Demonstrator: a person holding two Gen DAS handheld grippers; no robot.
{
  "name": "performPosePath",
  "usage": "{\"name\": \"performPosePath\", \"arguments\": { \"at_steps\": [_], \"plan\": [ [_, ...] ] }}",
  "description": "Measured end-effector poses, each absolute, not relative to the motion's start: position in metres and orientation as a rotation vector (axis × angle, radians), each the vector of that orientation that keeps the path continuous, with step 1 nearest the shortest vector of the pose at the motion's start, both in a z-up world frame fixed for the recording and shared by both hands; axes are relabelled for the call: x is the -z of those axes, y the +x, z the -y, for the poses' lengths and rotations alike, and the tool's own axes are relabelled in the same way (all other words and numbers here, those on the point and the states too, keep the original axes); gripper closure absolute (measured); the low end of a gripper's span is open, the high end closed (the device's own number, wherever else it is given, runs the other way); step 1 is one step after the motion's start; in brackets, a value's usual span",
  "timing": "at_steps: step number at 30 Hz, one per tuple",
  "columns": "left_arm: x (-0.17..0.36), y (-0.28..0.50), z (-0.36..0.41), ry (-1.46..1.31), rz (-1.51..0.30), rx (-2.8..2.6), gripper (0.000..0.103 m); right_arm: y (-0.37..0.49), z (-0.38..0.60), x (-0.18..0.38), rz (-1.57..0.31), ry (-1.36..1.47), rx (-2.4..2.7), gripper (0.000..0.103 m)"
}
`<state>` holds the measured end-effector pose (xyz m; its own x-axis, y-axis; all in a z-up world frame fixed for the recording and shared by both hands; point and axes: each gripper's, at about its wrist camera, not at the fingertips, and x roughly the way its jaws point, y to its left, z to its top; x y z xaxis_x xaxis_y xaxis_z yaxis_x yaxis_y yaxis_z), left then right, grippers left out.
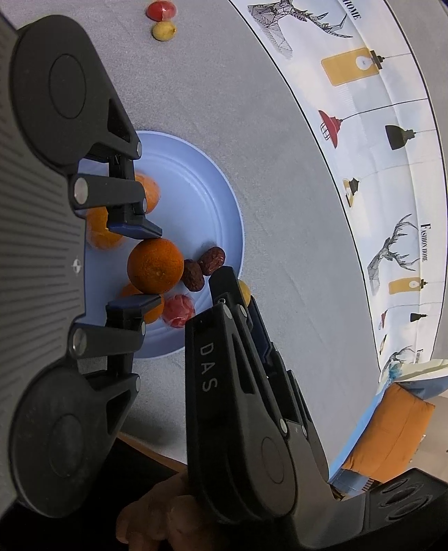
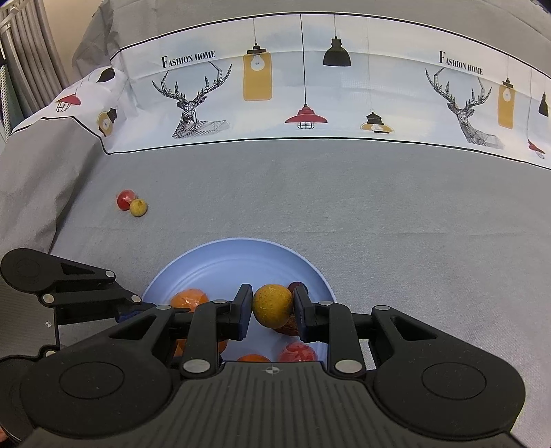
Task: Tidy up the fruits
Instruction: 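Open both tools to release the mandarin and the yellow fruit onto the plate, then move both tools back toward the last red and yellow fruits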
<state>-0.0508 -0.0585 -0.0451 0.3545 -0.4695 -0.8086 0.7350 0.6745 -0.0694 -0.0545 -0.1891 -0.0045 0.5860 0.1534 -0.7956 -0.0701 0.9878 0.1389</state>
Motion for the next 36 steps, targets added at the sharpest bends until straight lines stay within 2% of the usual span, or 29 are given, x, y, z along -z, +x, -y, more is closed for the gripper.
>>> {"name": "performPosePath", "arguments": {
  "at_steps": [6,10,11,12,14,16,18,24,25,27,29,31,34,36],
  "plan": [
    [0.044,-0.05,0.057,0.32,-0.913,0.795,0.064,-0.055,0.188,0.004,-0.938,0.09,-0.144,0.076],
    [0.042,-0.049,0.055,0.308,-0.907,0.782,0.052,-0.056,0.188,0.004,-0.938,0.099,-0.14,0.076],
    [0.041,-0.049,0.054,0.304,-0.904,0.777,0.052,-0.056,0.188,0.005,-0.942,0.102,-0.138,0.074],
    [0.04,-0.048,0.053,0.298,-0.901,0.77,0.051,-0.055,0.188,0.005,-0.947,0.103,-0.135,0.058],
    [0.038,-0.045,0.05,0.284,-0.899,0.745,0.039,-0.056,0.187,0.004,-0.938,0.096,-0.121,0.04],
    [0.037,-0.041,0.047,0.277,-0.9,0.712,0.036,-0.056,0.188,0.002,-0.929,0.098,-0.113,0.039],
    [0.038,-0.038,0.045,0.274,-0.908,0.682,0.036,-0.056,0.19,0.002,-0.927,0.103,-0.096,0.036],
    [0.035,-0.035,0.042,0.282,-0.886,0.628,0.036,-0.056,0.193,0.0,-0.906,0.103,-0.053,0.036],
    [0.034,-0.035,0.041,0.278,-0.877,0.627,0.041,-0.056,0.193,-0.001,-0.901,0.101,-0.046,0.036],
    [0.03,-0.034,0.039,0.261,-0.86,0.624,0.059,-0.056,0.194,-0.003,-0.883,0.097,-0.032,0.036],
    [0.026,-0.033,0.036,0.253,-0.827,0.599,0.085,-0.057,0.196,-0.007,-0.857,0.095,-0.014,0.036],
    [0.017,-0.032,0.03,0.24,-0.772,0.553,0.091,-0.058,0.199,-0.01,-0.83,0.101,0.007,0.036],
    [0.004,-0.027,0.018,0.186,-0.721,0.502,0.092,-0.059,0.205,-0.016,-0.791,0.123,0.038,0.038],
    [-0.004,-0.022,0.01,0.162,-0.694,0.465,0.092,-0.059,0.207,-0.018,-0.773,0.136,0.047,0.048]
  ]
}}
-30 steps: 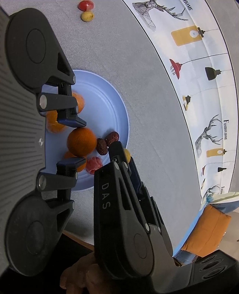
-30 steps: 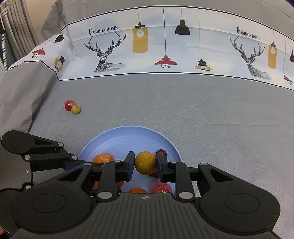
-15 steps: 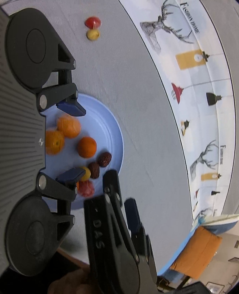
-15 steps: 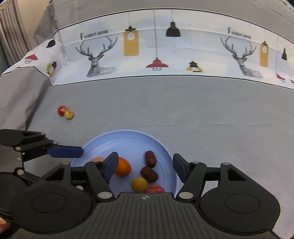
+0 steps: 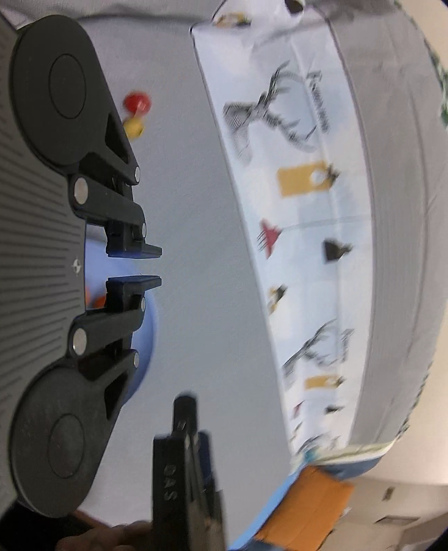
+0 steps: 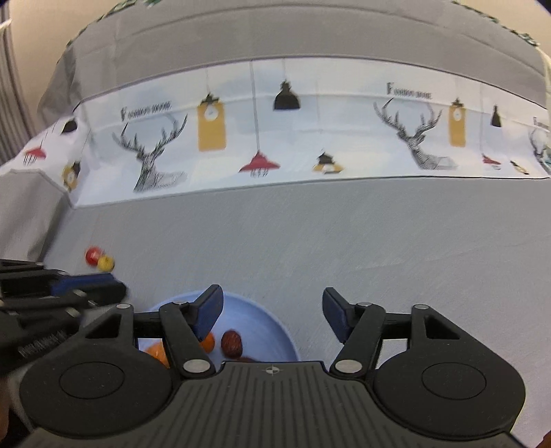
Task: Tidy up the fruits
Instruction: 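Move both tools back toward the last red and yellow fruits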
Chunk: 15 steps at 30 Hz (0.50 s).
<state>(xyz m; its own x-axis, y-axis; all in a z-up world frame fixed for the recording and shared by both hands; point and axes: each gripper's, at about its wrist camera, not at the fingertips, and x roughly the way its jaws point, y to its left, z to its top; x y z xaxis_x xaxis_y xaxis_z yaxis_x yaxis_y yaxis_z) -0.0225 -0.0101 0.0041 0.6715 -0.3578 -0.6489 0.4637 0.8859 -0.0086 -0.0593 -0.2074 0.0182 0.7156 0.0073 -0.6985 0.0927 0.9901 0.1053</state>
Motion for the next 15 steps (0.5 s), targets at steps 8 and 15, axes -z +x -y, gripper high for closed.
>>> {"name": "performPosePath", "arguments": {
  "at_steps": [8,15],
  "plan": [
    [-0.03,0.037,-0.038,-0.15,-0.871,0.427,0.092,-0.061,0.208,-0.03,-0.665,0.179,0.044,0.094],
    [-0.014,0.097,-0.106,-0.245,-0.818,0.164,0.088,-0.051,0.183,-0.03,-0.685,0.21,-0.053,0.092]
  ]
}}
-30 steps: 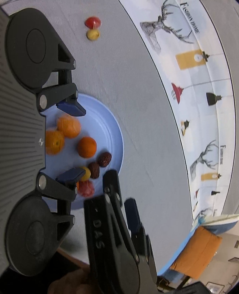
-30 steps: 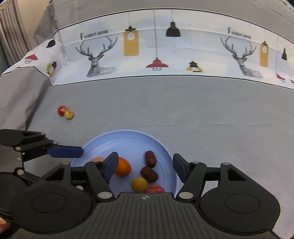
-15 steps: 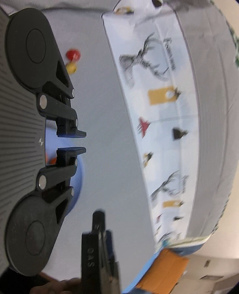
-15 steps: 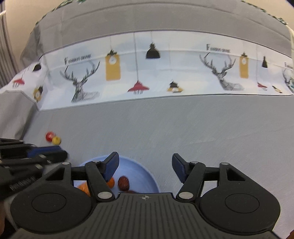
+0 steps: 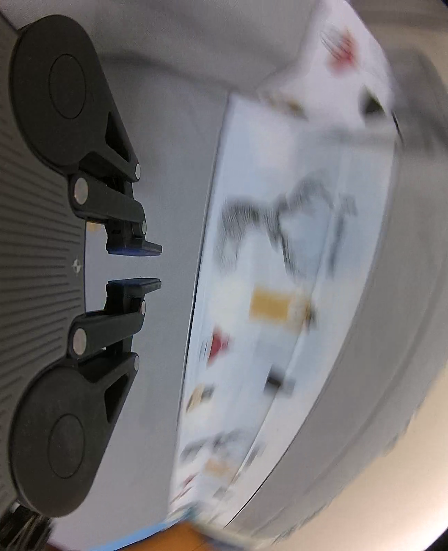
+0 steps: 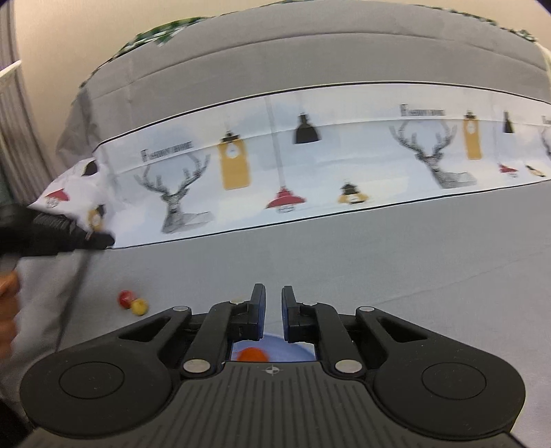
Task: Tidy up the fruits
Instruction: 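Move both tools back toward the last red and yellow fruits, then grasp a bagged red fruit with the left tool while the right tool grasps a yellow fruit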
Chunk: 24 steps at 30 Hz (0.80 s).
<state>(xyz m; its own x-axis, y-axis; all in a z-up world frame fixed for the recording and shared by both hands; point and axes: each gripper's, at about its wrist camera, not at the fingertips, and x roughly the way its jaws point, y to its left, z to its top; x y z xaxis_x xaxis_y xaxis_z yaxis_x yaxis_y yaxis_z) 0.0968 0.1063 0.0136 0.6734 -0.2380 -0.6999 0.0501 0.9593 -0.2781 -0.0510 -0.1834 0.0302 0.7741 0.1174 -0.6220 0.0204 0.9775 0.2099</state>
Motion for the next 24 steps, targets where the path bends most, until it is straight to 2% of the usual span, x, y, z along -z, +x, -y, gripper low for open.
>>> {"name": "performPosePath", "arguments": {
  "at_steps": [2,3,4,5,7,10,16,18,21,22,23,24],
  "plan": [
    [0.022,0.109,-0.124,-0.269,-1.028,0.01,0.088,-0.048,0.172,-0.031,-0.692,0.199,-0.101,0.092],
    [0.033,0.112,-0.134,-0.329,-1.078,-0.041,0.088,-0.047,0.166,-0.031,-0.698,0.195,-0.125,0.092],
    [0.038,0.115,-0.144,-0.411,-1.096,-0.058,0.084,-0.045,0.161,-0.03,-0.704,0.192,-0.149,0.092],
    [0.04,0.118,-0.15,-0.457,-1.091,-0.062,0.075,-0.042,0.155,-0.029,-0.713,0.189,-0.174,0.092],
    [0.038,0.126,-0.153,-0.462,-1.074,-0.079,0.064,-0.037,0.144,-0.026,-0.727,0.186,-0.212,0.092],
    [0.037,0.132,-0.149,-0.485,-1.054,-0.059,0.059,-0.029,0.123,-0.021,-0.753,0.177,-0.271,0.092],
    [0.055,0.148,-0.141,-0.456,-1.085,-0.051,0.056,-0.008,0.083,-0.01,-0.774,0.137,-0.352,0.087],
    [0.061,0.152,-0.14,-0.44,-1.106,-0.056,0.056,0.0,0.072,-0.007,-0.765,0.106,-0.355,0.072],
    [0.069,0.159,-0.138,-0.435,-1.13,-0.045,0.057,0.015,0.056,0.001,-0.758,0.076,-0.375,0.064],
    [0.071,0.161,-0.137,-0.434,-1.136,-0.035,0.058,0.022,0.05,0.005,-0.764,0.069,-0.385,0.064],
    [0.071,0.161,-0.137,-0.434,-1.136,-0.028,0.067,0.028,0.045,0.009,-0.771,0.063,-0.39,0.062],
    [0.07,0.162,-0.136,-0.43,-1.134,-0.028,0.071,0.034,0.039,0.014,-0.777,0.053,-0.387,0.06]
  ]
}}
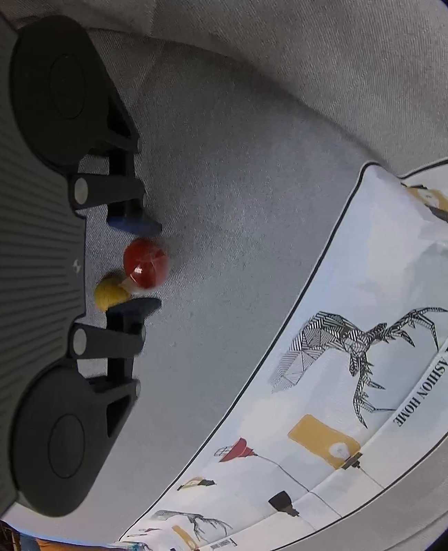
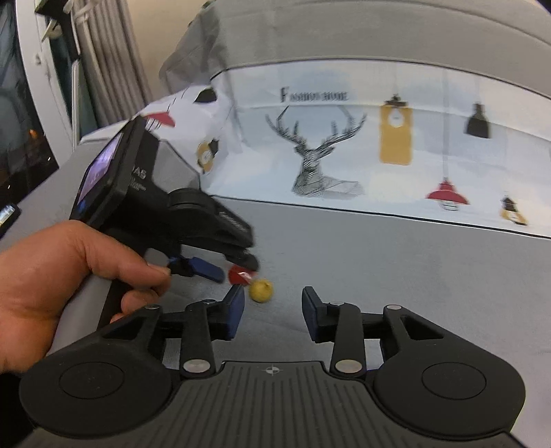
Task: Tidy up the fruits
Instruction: 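Grasp a bagged red fruit with the left tool while the right tool grasps a yellow fruit, then carry the bagged red fruit and the yellow fruit over the blue plate with both tools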
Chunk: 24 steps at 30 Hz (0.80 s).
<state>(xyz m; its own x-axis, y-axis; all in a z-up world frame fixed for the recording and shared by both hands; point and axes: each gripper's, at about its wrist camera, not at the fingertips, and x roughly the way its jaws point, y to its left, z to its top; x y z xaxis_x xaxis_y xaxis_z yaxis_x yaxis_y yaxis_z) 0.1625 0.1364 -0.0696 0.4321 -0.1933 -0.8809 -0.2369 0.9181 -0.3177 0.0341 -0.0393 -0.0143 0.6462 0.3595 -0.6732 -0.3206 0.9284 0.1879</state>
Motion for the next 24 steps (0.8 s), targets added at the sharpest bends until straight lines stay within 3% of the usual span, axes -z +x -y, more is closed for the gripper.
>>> {"name": "performPosePath", "arguments": {
  "at_steps": [5,13,16,17,18,24],
  "plan": [
    [0.05,0.158,-0.15,-0.349,-1.041,-0.164,0.071,0.065,0.012,0.039,-0.807,0.006,-0.383,0.059],
    [0.058,0.161,-0.15,-0.324,-1.088,-0.191,0.071,0.097,-0.023,0.082,-0.857,-0.114,-0.401,0.059],
    [0.06,0.161,-0.155,-0.346,-1.092,-0.194,0.071,0.098,-0.026,0.086,-0.857,-0.152,-0.398,0.065],
    [0.061,0.162,-0.156,-0.351,-1.095,-0.193,0.07,0.099,-0.025,0.088,-0.867,-0.15,-0.401,0.074],
    [0.061,0.162,-0.157,-0.349,-1.097,-0.19,0.07,0.1,-0.023,0.089,-0.874,-0.146,-0.402,0.075],
    [0.051,0.154,-0.157,-0.326,-1.039,-0.201,0.071,0.092,-0.011,0.07,-0.846,-0.098,-0.401,0.076]
  ]
}}
